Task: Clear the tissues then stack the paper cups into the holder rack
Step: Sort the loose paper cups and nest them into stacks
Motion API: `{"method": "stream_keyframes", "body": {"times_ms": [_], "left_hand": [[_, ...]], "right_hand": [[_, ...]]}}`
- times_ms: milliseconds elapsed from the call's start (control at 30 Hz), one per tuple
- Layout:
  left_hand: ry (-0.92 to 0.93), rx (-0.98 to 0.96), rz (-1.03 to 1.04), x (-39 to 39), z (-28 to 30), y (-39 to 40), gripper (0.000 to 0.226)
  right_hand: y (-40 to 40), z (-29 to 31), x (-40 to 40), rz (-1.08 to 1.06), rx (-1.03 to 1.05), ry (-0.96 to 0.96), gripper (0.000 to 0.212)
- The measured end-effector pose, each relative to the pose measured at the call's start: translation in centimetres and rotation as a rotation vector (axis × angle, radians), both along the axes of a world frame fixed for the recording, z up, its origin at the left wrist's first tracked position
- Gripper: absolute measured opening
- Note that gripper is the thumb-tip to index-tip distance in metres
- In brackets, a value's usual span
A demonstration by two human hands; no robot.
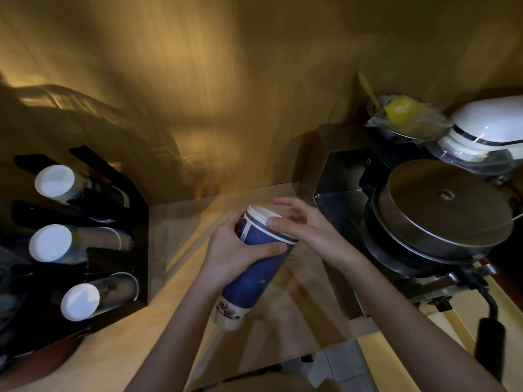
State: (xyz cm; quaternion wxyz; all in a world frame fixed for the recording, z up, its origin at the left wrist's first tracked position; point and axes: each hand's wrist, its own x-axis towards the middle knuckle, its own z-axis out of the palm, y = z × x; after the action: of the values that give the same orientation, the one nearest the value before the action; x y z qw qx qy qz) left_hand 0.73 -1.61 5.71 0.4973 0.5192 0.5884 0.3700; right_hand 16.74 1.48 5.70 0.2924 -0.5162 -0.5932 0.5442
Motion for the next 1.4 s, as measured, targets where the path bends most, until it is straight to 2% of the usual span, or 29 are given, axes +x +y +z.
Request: {"method": "stream_keyframes", "body": {"times_ms": [100,167,300,400,467,533,733,867,967,1100,1200,1267,1400], "left_hand": [[-0.037,-0.032,-0.003,-0.1,-0.1,0.2,0.075],[-0.056,-0.054,-0.009,-0.2,-0.2,0.1,0.079],[-0.086,-0.08,-0.006,-0.2,-0.3,0.2,0.07],[-0.061,-0.072,-0.015,-0.2,-0.2,0.1,0.063],[-0.003,-0.037,-0.018,-0.1,0.0,-0.1,0.058],[0.063,0.013,-0.047,-0.3,0.1,-0.3,0.063],[0.182,0.074,-0.192,-1.3,0.1,0.0,0.081],[0.051,-0.02,-0.233,-2.9,-0.3,-0.1,0.071],[-0.013,-0.086,-0.172,-4.3,-1.2,-0.6,0.07],[-0.082,-0.153,-0.063,-4.5,-2.0,-0.6,0.076],[-0.132,-0.167,0.02,-4.1,-2.2,-0.4,0.071],[-0.158,-0.164,0.04,-3.7,-2.3,-0.4,0.075],[-0.182,-0.154,0.068,-3.3,-2.5,-0.3,0.075]], "right_hand": [[0.1,-0.6,-0.2,-0.029,0.05,0.001,0.074],[0.1,-0.8,-0.1,-0.038,0.068,0.01,0.067],[0.0,-1.2,-0.4,-0.07,0.087,0.043,0.053],[-0.2,-1.3,-0.5,-0.076,0.083,0.051,0.054],[0.0,-1.1,-0.4,-0.032,0.064,0.033,0.067],[0.2,-0.8,0.0,0.048,0.051,-0.004,0.074],[1.4,0.7,1.5,0.223,0.047,-0.075,0.071],[2.0,1.9,3.1,0.143,0.084,0.019,0.065],[2.8,3.4,5.1,0.057,0.109,0.074,0.062],[3.7,4.2,6.1,-0.161,0.237,0.027,0.071],[3.8,4.9,6.4,-0.326,0.395,-0.09,0.078],[4.0,4.9,6.5,-0.343,0.457,-0.232,0.083],[4.3,3.2,6.1,-0.297,0.442,-0.446,0.088]]}}
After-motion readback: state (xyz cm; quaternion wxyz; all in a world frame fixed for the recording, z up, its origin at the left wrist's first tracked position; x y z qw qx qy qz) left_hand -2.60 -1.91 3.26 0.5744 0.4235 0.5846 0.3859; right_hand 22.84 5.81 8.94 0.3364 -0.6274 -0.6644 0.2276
